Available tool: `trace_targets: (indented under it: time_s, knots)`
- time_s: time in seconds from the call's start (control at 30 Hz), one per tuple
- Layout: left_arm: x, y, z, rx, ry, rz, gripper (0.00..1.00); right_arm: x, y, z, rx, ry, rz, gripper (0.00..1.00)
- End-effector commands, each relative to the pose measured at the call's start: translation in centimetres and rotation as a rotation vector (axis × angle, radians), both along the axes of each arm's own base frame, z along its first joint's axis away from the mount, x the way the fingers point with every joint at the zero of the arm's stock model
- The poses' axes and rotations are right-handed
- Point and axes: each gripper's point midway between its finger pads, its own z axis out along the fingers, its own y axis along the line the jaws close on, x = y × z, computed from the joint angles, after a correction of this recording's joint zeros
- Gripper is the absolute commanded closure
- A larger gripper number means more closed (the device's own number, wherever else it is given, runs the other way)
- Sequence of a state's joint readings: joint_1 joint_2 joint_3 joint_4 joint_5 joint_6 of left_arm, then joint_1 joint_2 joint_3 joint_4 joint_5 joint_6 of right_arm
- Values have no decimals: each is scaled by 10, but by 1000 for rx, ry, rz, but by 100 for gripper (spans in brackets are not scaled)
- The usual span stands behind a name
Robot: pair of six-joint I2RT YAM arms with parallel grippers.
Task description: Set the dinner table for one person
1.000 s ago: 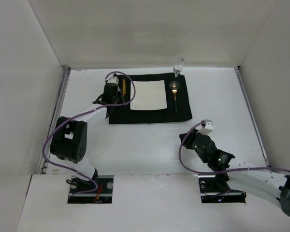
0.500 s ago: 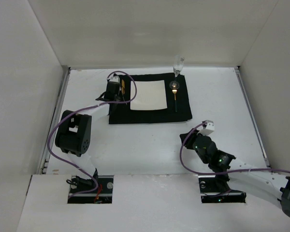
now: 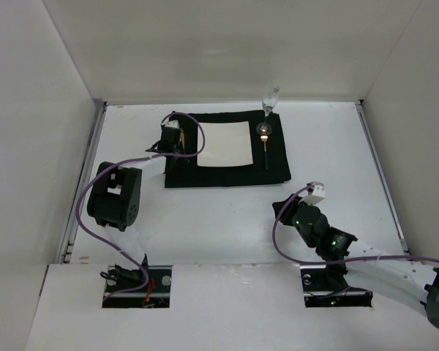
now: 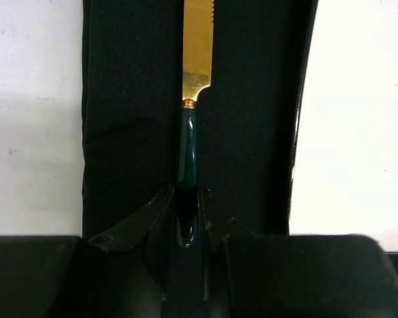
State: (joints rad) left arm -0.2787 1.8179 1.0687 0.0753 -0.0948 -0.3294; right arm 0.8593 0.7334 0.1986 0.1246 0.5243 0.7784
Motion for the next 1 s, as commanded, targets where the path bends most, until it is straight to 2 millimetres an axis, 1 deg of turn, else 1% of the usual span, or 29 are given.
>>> trace_targets:
  time_s: [0.0, 0.1, 0.27, 0.43, 0.67, 0.77, 0.8, 0.87, 0.93, 0.97]
  knots:
    - [10, 2, 6, 14, -32, 3, 94, 3, 2, 10, 31, -37, -12, 61]
    - [9, 2, 0, 27, -17, -5, 93, 3, 2, 9, 31, -37, -12, 61]
    - [10, 7, 0, 65, -25, 10, 88, 3, 2, 10, 32, -38, -12, 61]
    - [9, 13, 3, 89, -29, 27, 79, 3, 2, 10, 33, -39, -12, 61]
    - [8, 12, 7, 101, -41, 30, 65, 3, 2, 10, 36, -39, -13, 61]
    - [8, 14, 11, 111, -52, 41, 55, 3, 2, 10, 36, -39, -13, 61]
    - [7, 14, 13, 113, -56, 43, 50, 3, 2, 10, 37, -40, -13, 61]
    - [6, 12, 20, 101, -70, 47, 38, 3, 2, 10, 37, -40, -13, 61]
    - [5, 10, 32, 79, -96, 53, 27, 3, 2, 10, 38, -40, -13, 61]
    - [4, 8, 40, 69, -113, 54, 18, 3, 2, 10, 38, -40, -13, 61]
